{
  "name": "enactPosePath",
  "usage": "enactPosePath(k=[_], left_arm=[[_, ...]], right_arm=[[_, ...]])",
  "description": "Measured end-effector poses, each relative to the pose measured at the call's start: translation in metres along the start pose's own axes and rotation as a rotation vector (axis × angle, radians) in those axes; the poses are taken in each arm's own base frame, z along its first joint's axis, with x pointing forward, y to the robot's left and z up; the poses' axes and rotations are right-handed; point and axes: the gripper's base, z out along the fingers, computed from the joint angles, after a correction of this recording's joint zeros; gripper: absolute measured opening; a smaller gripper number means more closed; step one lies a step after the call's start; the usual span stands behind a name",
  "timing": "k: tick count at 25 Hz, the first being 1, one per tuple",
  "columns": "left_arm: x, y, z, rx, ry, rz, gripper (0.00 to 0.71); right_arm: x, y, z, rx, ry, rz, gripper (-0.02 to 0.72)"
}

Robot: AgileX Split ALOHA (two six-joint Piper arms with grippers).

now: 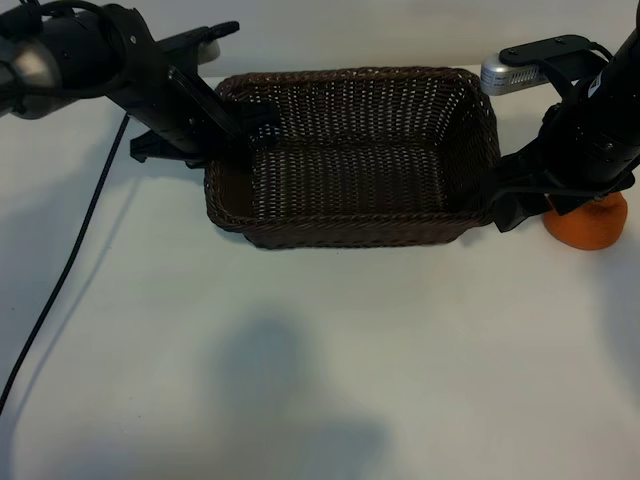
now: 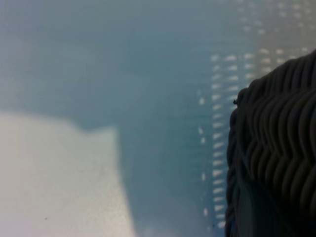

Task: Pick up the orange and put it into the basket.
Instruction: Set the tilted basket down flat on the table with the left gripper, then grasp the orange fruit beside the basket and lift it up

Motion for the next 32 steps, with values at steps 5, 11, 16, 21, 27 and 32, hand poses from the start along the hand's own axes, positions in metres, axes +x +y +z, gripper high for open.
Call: enactPosePath(k=[5, 11, 16, 21, 27, 32], left_arm=[[0.003, 0.003, 0.012, -0.006, 0.035, -0.013, 0.15], [0.003, 0.002, 0.013, 0.005, 0.041, -0.007, 0.15], [0.004, 0.002, 0.013, 0.006, 0.046, -0.002, 0.15], [0.005, 0.002, 0.013, 0.009, 0.064, -0.001, 0.248], [0.005, 0.001, 0.01, 0.015, 0.07, -0.004, 0.58], [0.005, -0.004, -0.013, 0.017, 0.045, 0.023, 0.696]], right_arm=[[0.0, 0.0, 0.0, 0.0, 0.0, 0.0, 0.595], [0.0, 0.0, 0.0, 0.0, 0.0, 0.0, 0.595], [0.0, 0.0, 0.0, 0.0, 0.0, 0.0, 0.595], [0.0, 0.0, 0.0, 0.0, 0.0, 0.0, 0.595], [0.0, 0.0, 0.0, 0.0, 0.0, 0.0, 0.595], [0.0, 0.0, 0.0, 0.0, 0.0, 0.001, 0.595]])
